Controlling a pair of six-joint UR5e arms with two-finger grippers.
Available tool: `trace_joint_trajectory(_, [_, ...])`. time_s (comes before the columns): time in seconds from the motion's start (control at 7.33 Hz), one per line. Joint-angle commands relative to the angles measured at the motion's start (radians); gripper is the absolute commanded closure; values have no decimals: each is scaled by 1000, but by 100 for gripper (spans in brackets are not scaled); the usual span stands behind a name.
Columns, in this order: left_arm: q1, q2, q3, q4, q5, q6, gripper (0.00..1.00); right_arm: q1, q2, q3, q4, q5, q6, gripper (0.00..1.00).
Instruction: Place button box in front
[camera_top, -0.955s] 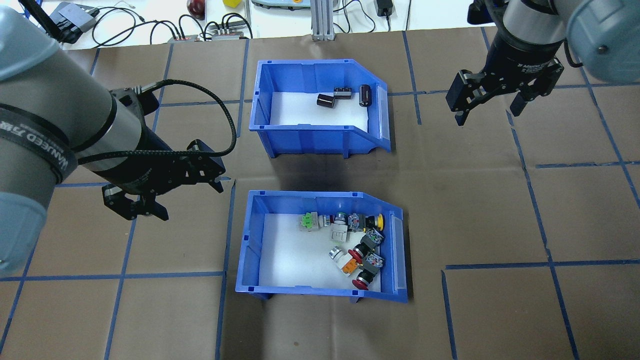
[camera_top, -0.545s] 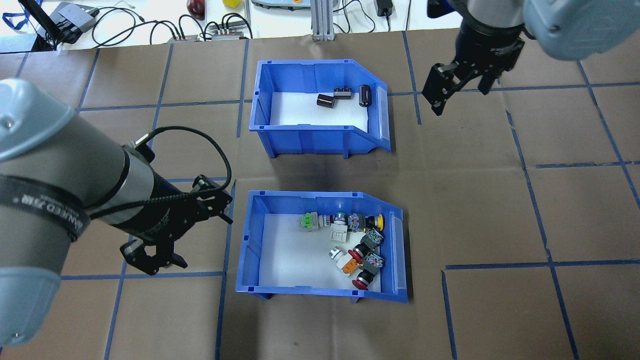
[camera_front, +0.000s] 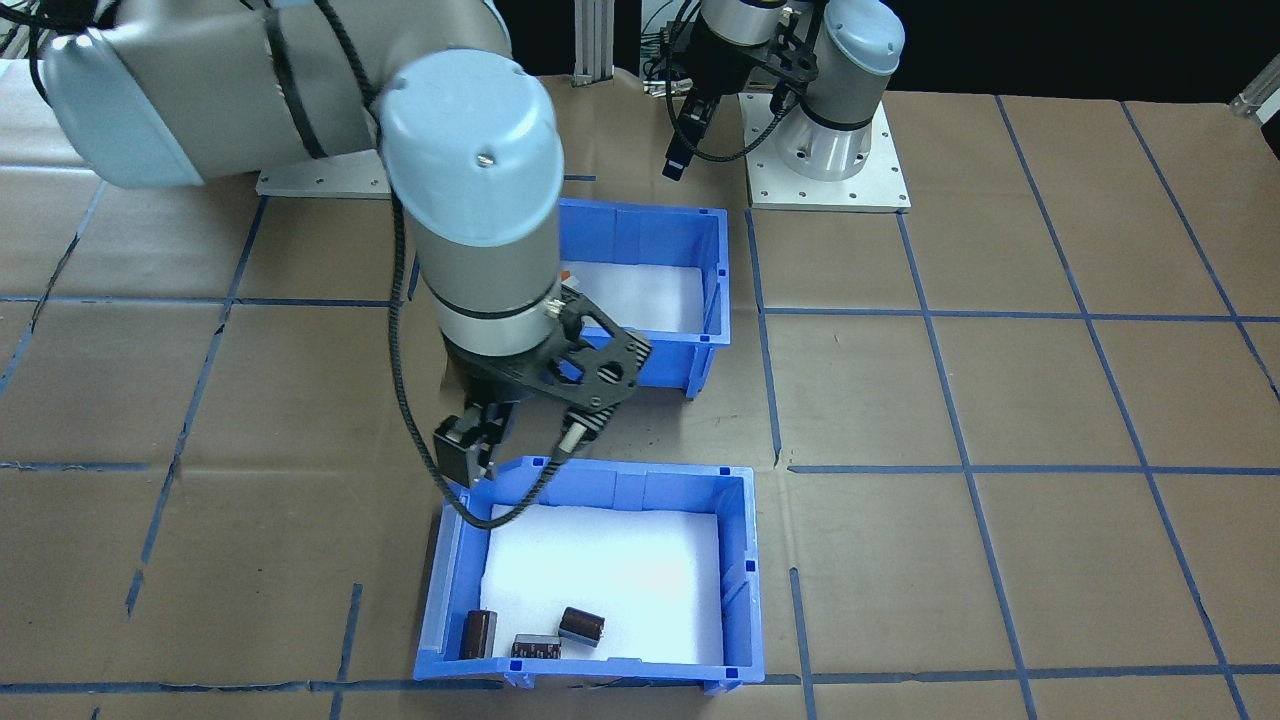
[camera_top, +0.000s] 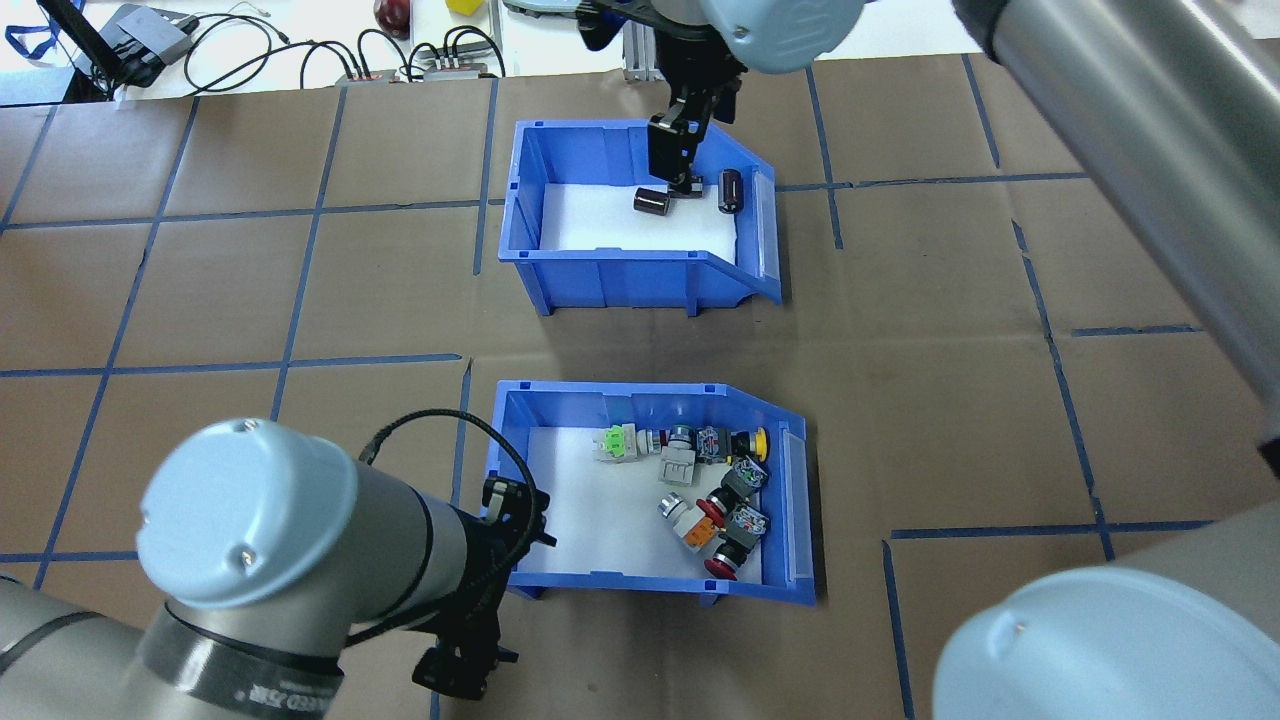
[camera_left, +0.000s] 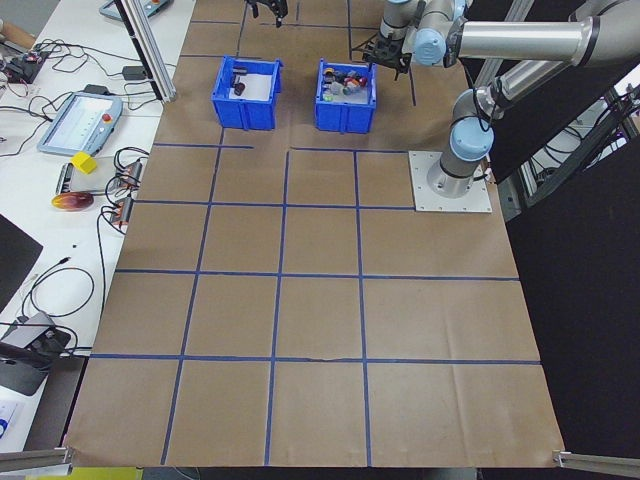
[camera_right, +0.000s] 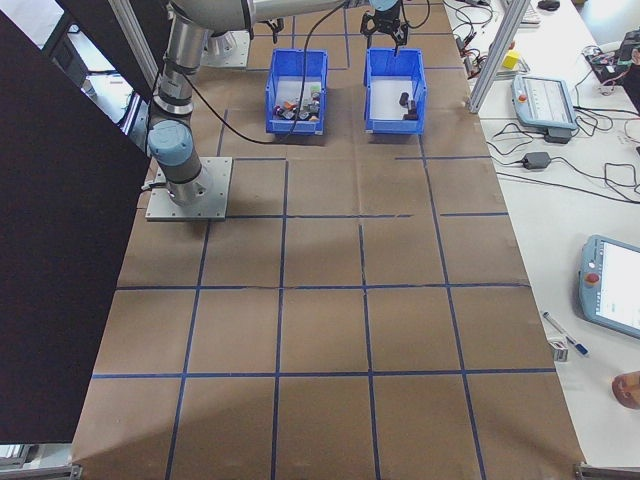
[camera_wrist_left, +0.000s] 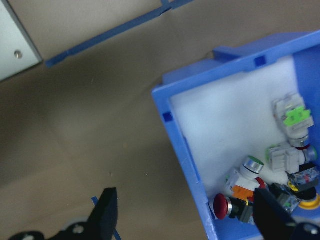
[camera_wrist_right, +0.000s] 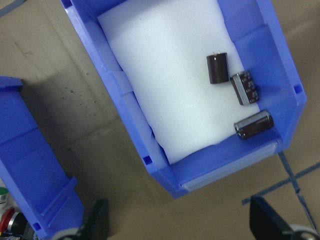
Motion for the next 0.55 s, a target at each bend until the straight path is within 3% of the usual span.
trace_joint_trajectory(0.0, [-54,-79,-54,192,4,-138,5,64,80,-66,4,2,-189,0])
trace_joint_trajectory(0.14, [-64,-156,-52,289,7,-164,5,80,91,-61,8,16,-220,0])
trace_joint_trajectory(0.41, [-64,-187,-55,310,27,-168,5,124,148,-46,6,-1,-282,0])
